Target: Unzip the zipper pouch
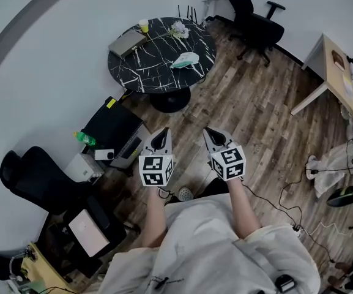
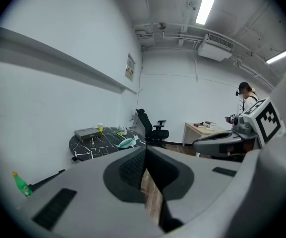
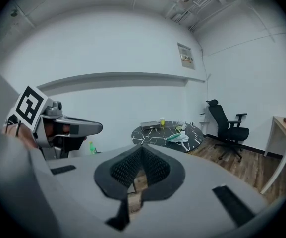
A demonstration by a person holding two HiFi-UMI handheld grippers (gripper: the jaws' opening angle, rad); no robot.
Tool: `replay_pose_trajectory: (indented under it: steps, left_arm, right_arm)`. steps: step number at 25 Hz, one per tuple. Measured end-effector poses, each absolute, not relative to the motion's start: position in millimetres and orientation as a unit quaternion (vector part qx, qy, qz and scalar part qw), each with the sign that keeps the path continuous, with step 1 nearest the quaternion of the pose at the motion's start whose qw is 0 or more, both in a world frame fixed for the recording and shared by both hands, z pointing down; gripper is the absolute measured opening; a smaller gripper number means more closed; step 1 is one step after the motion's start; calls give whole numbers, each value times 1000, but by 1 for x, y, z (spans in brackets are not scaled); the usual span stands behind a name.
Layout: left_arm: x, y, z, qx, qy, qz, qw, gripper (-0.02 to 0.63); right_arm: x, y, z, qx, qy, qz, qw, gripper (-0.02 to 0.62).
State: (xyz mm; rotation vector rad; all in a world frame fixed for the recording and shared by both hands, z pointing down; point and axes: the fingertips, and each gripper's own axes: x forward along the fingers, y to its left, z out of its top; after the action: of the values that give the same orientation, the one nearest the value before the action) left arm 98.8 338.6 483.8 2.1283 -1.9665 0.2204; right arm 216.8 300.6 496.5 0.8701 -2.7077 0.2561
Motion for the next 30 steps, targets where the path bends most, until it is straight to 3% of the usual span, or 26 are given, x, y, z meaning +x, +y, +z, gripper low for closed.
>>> replay_pose_trajectory:
  steps: [8,12,15,18,30]
  left_arm:
    - [92,343,487,723,-677,71,119,25]
    - [92,338,497,721,-676,74,130,31]
    - [90,327,506,722,-673,83,135,97]
    - [76,311,513,717,-677,85,144,105]
    - [47,182,525,729,-653,125,162,151]
  right_arm:
    - [217,302,489,321,-934,81,132,5]
    - [221,296,501,311,-935,95,141,83]
    - [221,281,508,313,-933,111,137,100]
    - [213,267,514,310,-933,118,140,135]
    - [186,139,522,312,-930,143,129,186]
